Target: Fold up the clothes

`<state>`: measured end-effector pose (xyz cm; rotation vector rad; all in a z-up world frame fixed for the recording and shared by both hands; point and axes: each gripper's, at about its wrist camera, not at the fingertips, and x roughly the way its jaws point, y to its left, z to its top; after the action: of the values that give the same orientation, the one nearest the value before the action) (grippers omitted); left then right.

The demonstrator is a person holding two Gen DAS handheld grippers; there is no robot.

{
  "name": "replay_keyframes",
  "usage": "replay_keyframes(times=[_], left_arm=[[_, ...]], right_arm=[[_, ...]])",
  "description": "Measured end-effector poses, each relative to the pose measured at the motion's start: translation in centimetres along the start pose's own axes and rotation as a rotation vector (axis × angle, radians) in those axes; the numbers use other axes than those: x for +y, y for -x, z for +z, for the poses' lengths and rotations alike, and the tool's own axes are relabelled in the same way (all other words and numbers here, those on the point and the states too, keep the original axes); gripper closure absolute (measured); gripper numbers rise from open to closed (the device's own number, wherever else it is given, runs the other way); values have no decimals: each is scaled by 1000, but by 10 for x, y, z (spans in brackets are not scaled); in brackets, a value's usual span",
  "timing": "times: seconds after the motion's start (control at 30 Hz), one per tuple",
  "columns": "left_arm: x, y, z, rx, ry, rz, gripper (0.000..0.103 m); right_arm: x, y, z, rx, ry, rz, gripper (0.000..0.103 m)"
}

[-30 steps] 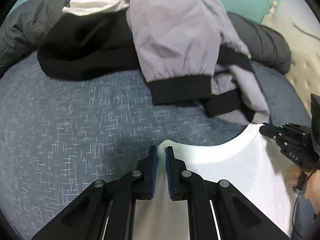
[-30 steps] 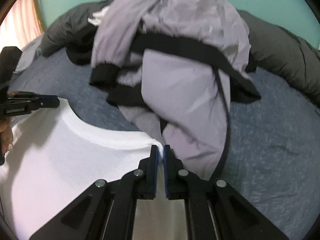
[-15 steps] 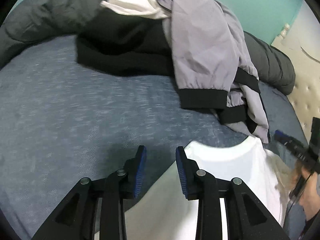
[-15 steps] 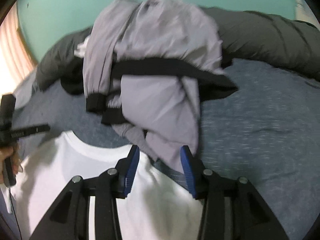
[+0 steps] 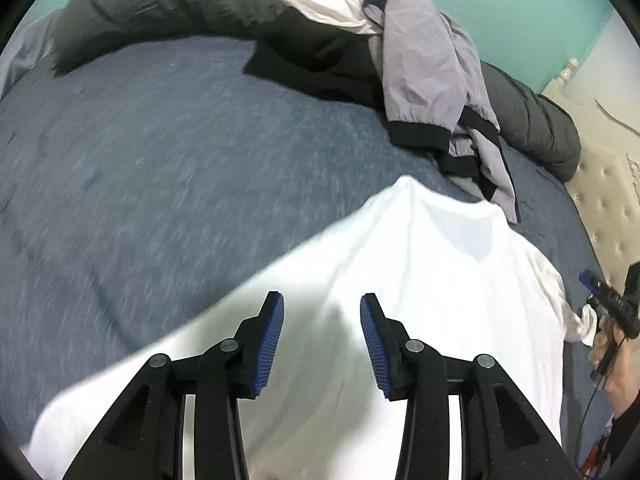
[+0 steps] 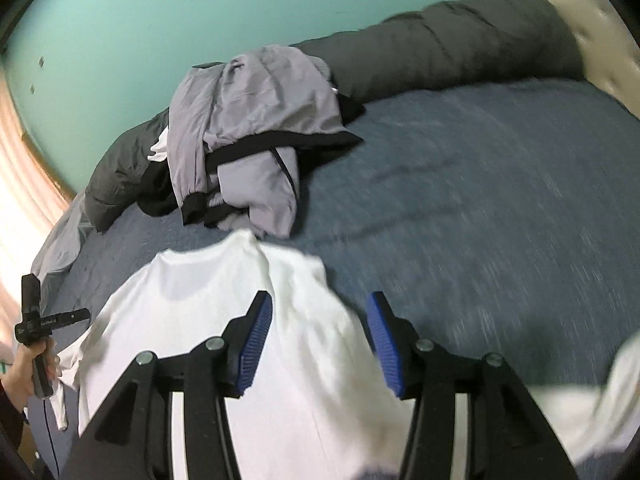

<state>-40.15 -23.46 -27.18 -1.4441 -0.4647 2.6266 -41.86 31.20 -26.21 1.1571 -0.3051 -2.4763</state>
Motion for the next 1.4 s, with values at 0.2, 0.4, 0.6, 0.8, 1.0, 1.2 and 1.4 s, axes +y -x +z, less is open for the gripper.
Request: replay_keyframes(times=[0.2,0.4,0.6,0.8,1.0,1.2,1.4], left_arm=[[16,37,-32,-7,54,5,59],[27,71,-72,-8,102,-3,54],[40,98,-122,1,132,10,49],[58,122,-161,-2,181,59,47],[75,146,-186,-17,204,124,44],[95,170,-210,-44,255,171,44],[112,177,-232,-32,306,190,43]], right_arm=[[-6,43,-48,-14,-48,11,52],[-2,77,-94,-25,-142,41,52],[14,102,-136,-24,-179,58,51],[35,124,-172,-30,-149,92,51],[53,130,-199,-13,-117,104,41],[70,128,-212,1,-113,122,40],[93,117,-223,32,-93,143,40]])
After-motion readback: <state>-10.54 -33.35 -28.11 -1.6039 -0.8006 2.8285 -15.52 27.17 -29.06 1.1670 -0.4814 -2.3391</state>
